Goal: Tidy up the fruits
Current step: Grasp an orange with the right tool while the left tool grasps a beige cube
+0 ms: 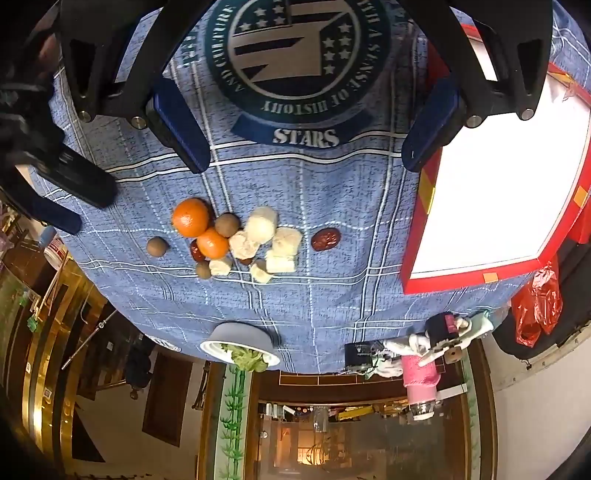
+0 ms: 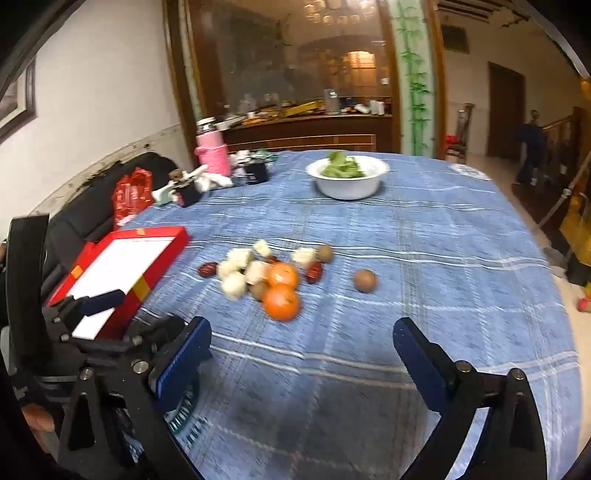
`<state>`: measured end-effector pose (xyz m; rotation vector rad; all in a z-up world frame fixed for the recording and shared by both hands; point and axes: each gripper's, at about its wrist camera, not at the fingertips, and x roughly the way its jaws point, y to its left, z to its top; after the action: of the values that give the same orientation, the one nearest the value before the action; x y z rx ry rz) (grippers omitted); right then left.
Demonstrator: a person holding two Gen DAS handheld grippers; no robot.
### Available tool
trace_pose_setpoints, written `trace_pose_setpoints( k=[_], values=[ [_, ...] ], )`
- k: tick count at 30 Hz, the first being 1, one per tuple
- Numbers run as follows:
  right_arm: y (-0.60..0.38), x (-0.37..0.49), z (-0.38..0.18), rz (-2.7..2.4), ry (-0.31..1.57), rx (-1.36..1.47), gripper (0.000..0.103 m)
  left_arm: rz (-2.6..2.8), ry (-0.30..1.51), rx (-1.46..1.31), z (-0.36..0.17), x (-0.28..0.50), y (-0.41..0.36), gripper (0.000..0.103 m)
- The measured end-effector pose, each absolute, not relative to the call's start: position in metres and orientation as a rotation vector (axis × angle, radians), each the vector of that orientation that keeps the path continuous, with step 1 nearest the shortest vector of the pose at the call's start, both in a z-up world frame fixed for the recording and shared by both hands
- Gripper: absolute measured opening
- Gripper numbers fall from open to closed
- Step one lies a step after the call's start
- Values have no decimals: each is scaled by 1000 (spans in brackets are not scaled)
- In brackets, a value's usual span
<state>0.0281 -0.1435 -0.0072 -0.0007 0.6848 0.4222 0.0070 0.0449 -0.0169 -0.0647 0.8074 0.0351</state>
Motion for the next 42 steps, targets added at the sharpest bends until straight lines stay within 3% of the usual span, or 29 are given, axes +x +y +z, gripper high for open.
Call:
trace_pose_setpoints(
  k=[1, 3, 5, 10, 12, 14, 18, 23, 28, 35, 37, 42],
  values=[
    [-138, 36, -10, 443, 705, -2, 98, 35, 811, -68, -18, 8, 47, 103],
    [-126, 52, -16, 473, 747, -8, 86, 44, 820, -69, -21, 10, 53, 103],
    [-112, 74, -26, 512, 812, -15, 65, 42, 830, -86, -22, 12, 58, 103],
    [-97, 100, -47, 512, 901, -48, 57, 35, 838, -105, -24, 18, 62, 103],
    [-93, 107, -51, 520, 910, -55, 50, 17, 847, -99, -25, 24, 57, 103],
    [-88, 117, -59, 503, 943, -65, 36, -2, 855, -100, -25, 29, 53, 102],
    [-93, 119, -62, 512, 950, -46, 35, -52, 876, -100, -27, 42, 40, 90],
    [-136, 106, -53, 468, 905, 20, 35, -129, 912, -97, -36, 62, 15, 86],
    [-159, 100, -50, 466, 889, 75, 35, -105, 951, -80, -49, 80, 13, 54],
    [-164, 97, -43, 510, 856, 123, 35, -76, 936, -89, -48, 91, 14, 44],
    [-163, 97, -42, 515, 851, 123, 35, -43, 927, -46, -49, 92, 12, 24],
    [-163, 96, -41, 510, 843, 116, 35, -79, 916, -99, -42, 85, 23, 24]
  ],
)
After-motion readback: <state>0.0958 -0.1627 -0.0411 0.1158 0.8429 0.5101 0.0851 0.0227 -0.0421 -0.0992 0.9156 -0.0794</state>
